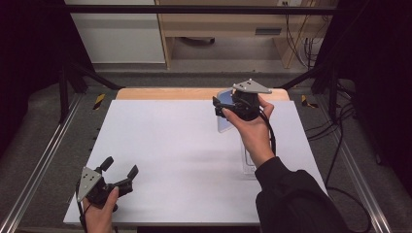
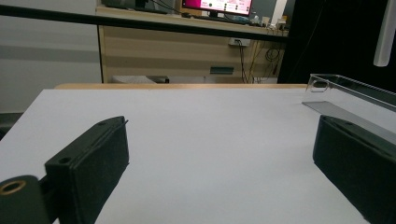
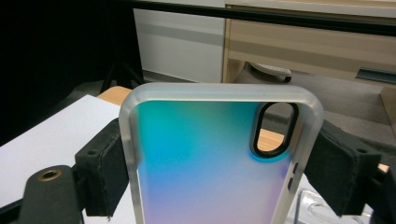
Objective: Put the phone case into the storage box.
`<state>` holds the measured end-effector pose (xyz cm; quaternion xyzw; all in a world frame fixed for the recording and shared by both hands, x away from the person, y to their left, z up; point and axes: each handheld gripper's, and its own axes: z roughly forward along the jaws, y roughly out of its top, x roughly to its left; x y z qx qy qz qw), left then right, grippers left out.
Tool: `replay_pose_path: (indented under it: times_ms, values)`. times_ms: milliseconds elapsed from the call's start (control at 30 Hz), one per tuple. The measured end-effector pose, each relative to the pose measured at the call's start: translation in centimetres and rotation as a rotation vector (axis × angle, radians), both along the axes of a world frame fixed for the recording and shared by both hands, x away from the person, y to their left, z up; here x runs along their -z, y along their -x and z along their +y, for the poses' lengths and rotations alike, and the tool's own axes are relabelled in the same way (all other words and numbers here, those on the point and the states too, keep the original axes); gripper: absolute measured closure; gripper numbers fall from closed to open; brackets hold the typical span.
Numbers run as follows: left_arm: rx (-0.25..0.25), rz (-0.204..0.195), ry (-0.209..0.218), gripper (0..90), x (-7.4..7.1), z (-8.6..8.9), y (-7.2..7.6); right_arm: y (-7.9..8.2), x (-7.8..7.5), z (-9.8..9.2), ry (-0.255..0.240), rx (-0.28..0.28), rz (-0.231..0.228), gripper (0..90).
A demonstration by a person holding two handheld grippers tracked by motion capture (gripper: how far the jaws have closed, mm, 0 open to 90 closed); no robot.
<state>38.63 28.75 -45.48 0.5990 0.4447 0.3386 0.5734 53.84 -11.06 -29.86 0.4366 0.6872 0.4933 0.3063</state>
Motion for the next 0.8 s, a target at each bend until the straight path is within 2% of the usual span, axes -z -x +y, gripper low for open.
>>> replay_pose_path:
  times_ms: [800]
  values:
    - [0.001,0.001,0.0,3.2,0.0,0.0,0.0,-0.6,-1.2,-2.9,-0.002,0.05,-0.015,17.6]
